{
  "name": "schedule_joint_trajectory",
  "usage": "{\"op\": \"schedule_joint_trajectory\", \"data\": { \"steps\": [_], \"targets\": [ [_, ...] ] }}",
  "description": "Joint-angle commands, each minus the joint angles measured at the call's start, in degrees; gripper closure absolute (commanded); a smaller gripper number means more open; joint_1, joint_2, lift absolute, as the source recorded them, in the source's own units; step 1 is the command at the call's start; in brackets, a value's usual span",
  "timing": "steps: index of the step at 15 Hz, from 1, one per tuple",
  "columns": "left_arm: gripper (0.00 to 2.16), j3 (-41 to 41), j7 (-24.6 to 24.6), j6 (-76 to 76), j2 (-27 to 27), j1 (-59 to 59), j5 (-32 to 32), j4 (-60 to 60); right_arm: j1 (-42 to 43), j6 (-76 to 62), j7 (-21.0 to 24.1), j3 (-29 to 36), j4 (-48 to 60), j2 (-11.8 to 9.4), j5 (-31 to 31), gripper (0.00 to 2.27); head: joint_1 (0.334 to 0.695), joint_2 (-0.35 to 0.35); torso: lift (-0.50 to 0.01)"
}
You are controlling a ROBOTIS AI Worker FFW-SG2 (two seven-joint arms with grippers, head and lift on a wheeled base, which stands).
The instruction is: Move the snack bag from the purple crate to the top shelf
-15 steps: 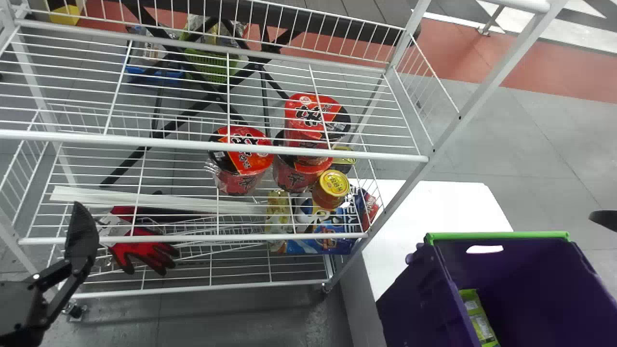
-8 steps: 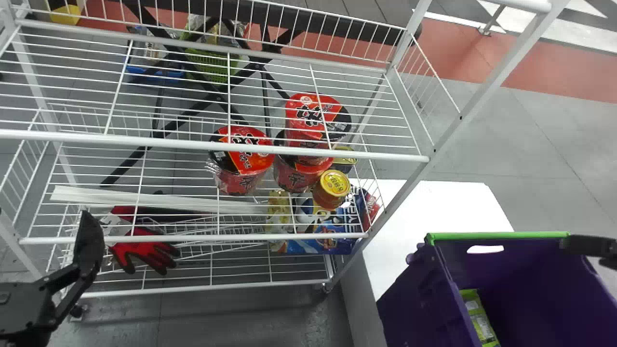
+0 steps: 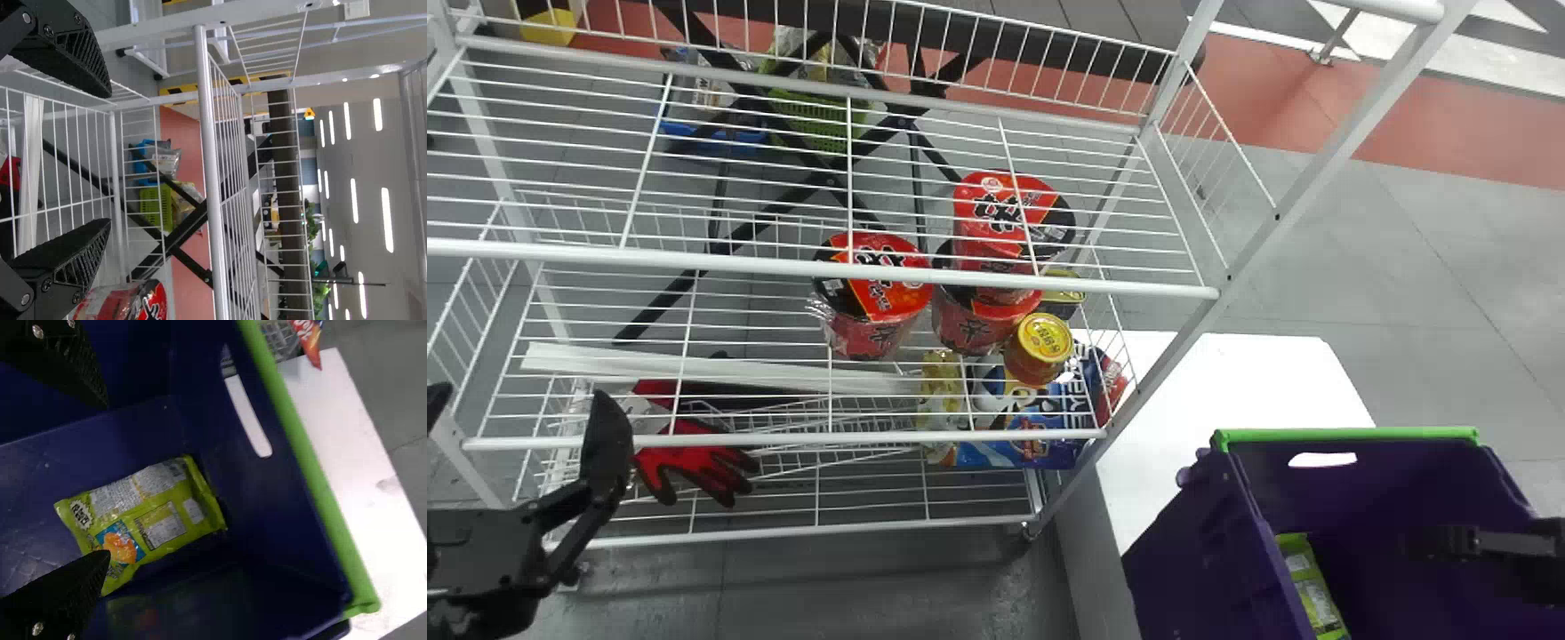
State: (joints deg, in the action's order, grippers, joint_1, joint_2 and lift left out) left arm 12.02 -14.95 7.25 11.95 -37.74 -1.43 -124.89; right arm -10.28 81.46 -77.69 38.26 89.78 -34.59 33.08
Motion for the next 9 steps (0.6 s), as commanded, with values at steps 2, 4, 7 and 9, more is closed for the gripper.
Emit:
{"op": "schedule_joint_trajectory", "data": {
  "steps": [2, 4, 7, 9],
  "targets": [
    [0.16, 0.02, -0.17, 2.21, 0.01, 0.74, 0.73, 0.61, 0.53, -12.59, -0.63, 1.12, -7.78, -0.66, -0.82, 0.00, 0.695, -0.350, -0.451],
    [0.16, 0.02, -0.17, 2.21, 0.01, 0.83, 1.08, 0.70, 1.58, -19.45, -0.63, 0.50, -12.26, -0.66, -0.56, 0.00, 0.695, -0.350, -0.451],
    [0.16, 0.02, -0.17, 2.38, 0.18, 0.92, 1.17, 0.87, 1.76, -28.94, -0.63, 0.33, -16.83, 0.05, -0.82, 0.00, 0.695, -0.350, -0.451],
    [0.16, -0.16, -0.35, 2.91, 0.27, 0.92, 1.26, 1.14, 2.90, -33.69, -0.63, -0.82, -21.49, -0.04, -0.47, 0.05, 0.695, -0.350, -0.451]
  ]
}}
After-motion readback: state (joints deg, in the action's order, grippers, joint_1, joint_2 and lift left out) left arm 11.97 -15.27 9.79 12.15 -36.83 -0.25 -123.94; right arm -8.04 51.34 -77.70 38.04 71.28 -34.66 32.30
